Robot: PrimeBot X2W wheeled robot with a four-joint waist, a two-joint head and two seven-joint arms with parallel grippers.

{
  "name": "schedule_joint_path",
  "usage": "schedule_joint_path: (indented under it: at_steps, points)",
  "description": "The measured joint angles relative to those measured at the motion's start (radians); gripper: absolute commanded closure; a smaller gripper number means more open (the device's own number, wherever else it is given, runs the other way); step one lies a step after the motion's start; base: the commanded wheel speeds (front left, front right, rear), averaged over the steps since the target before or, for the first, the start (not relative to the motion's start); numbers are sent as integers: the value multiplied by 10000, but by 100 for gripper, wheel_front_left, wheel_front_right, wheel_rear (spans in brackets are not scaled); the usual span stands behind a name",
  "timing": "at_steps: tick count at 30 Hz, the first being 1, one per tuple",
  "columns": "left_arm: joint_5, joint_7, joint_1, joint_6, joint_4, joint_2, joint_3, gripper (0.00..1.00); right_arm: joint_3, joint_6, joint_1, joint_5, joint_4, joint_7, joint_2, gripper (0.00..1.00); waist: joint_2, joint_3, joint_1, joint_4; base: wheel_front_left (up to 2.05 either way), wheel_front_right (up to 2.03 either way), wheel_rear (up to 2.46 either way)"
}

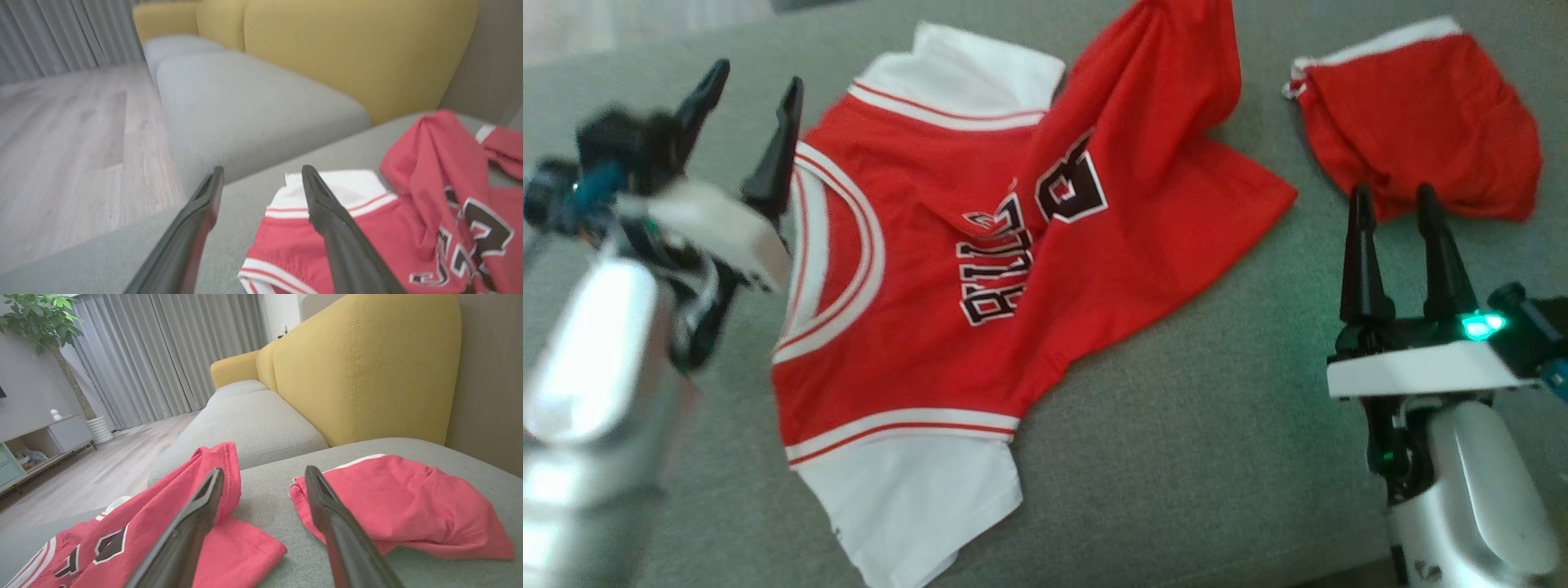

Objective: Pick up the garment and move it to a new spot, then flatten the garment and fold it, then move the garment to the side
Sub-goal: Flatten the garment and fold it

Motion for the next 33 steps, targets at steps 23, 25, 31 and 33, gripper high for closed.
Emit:
schedule_joint_path:
  at_steps: [23, 25, 31, 33]
  points:
    - [-4115, 6153, -3735, -2, 2000, 3009, -4667, 0, 506, 0, -598, 729, -518, -4, 21, 0, 0, 1703, -3, -1587, 0, 0, 0]
    - [-4115, 6257, -3792, -2, 2071, 3035, -4773, 96, 504, 0, -598, 723, -568, -4, 21, 0, 0, 1697, -3, -1595, 0, 0, 0]
    - [-3649, 5177, -3995, 169, 2429, 3248, -4970, 100, 514, 0, -599, 713, -685, -17, 23, 0, 0, 1741, -3, -1637, 0, 0, 0]
    - [-3175, 4433, -4154, 483, 2725, 3289, -4964, 100, 522, 0, -599, 713, -696, -17, 21, 0, 0, 1758, -2, -1655, 0, 0, 0]
